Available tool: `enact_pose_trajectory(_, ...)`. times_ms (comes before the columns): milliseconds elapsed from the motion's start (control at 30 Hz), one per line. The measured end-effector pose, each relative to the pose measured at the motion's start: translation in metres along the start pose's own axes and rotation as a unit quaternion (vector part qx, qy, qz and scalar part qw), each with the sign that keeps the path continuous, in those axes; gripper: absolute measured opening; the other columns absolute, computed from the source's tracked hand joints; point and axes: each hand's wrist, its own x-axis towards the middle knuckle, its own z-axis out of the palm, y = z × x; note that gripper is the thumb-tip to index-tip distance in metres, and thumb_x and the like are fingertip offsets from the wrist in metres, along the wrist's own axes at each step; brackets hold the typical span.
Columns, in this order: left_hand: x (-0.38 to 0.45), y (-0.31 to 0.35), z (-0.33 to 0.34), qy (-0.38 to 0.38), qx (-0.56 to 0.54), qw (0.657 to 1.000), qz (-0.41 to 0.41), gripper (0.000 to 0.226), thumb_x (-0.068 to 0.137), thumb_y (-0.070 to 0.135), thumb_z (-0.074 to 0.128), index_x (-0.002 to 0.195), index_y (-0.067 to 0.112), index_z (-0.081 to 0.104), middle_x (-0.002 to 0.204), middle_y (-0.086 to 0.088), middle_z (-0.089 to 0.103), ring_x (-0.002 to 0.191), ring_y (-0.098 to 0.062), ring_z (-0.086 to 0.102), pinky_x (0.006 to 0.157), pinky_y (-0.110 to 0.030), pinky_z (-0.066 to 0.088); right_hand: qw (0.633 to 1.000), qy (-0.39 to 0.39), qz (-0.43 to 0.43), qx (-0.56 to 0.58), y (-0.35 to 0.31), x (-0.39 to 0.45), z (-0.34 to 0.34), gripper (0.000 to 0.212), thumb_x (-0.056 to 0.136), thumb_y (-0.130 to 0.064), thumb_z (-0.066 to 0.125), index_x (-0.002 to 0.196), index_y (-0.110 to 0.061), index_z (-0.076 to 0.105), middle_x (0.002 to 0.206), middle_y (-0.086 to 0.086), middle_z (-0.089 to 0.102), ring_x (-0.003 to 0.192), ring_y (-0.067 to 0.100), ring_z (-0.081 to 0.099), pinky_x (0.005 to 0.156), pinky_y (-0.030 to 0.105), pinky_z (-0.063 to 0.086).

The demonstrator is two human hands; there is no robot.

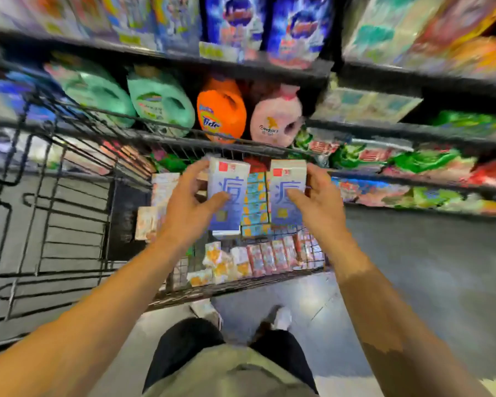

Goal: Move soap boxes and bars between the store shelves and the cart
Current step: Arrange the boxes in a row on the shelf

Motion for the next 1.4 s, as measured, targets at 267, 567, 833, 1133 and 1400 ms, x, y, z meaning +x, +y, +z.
enact_pose_trajectory(267, -0.023, 0.094, 0.135, -0.07, 0.03, 0.989, 0.13, 0.051, 0.084, 0.003, 0.071, 0.116, 0.035, 0.047, 0.108, 0.008, 0.065, 0.098, -0.005, 0.064, 0.08, -0.029, 0.053, 0.995, 0.08, -0.063, 0.006, -0.01, -0.046, -0.181, 0.046, 0.088, 0.01, 0.061, 0.127, -0.013, 0.053, 0.11, -0.008, 0.067, 0.096, -0.004, 0.066, 0.08, 0.018, 0.055)
enact_pose_trajectory(567, -0.061, 0.21, 0.282, -0.028, 0.06, 0.968, 0.241, 0.051, 0.085, 0.01, 0.07, 0.12, 0.037, 0.045, 0.107, 0.013, 0.065, 0.099, -0.006, 0.064, 0.074, -0.035, 0.057, 0.967, 0.16, -0.187, -0.068, -0.043, -0.077, -0.371, 0.044, 0.085, -0.002, 0.07, 0.116, -0.029, 0.054, 0.099, -0.02, 0.065, 0.09, -0.012, 0.062, 0.076, 0.013, 0.05)
enact_pose_trajectory(833, -0.047, 0.312, 0.348, 0.003, 0.093, 0.947, 0.308, 0.047, 0.088, 0.013, 0.07, 0.121, 0.033, 0.044, 0.103, 0.007, 0.066, 0.09, -0.007, 0.064, 0.068, -0.022, 0.052, 0.937, 0.191, -0.275, -0.098, -0.09, -0.06, -0.474, 0.043, 0.092, -0.011, 0.068, 0.131, -0.026, 0.055, 0.111, -0.025, 0.061, 0.1, -0.02, 0.054, 0.074, 0.008, 0.049)
enact_pose_trajectory(1133, 0.006, 0.418, 0.407, 0.017, 0.035, 0.923, 0.383, 0.046, 0.085, 0.013, 0.072, 0.118, 0.035, 0.048, 0.097, 0.008, 0.068, 0.09, -0.006, 0.066, 0.079, -0.039, 0.058, 0.92, 0.212, -0.315, -0.091, -0.139, 0.016, -0.54, 0.042, 0.091, -0.008, 0.066, 0.123, -0.034, 0.057, 0.112, -0.014, 0.068, 0.101, 0.0, 0.064, 0.075, 0.019, 0.055)
enact_pose_trajectory(1400, 0.076, 0.506, 0.456, -0.005, 0.007, 0.888, 0.46, 0.047, 0.086, 0.008, 0.072, 0.117, 0.032, 0.046, 0.096, 0.01, 0.069, 0.088, 0.004, 0.065, 0.078, -0.023, 0.056, 0.901, 0.245, -0.351, -0.076, -0.188, 0.093, -0.602, 0.048, 0.092, -0.008, 0.067, 0.134, -0.027, 0.055, 0.117, -0.013, 0.067, 0.104, 0.004, 0.064, 0.085, 0.029, 0.058)
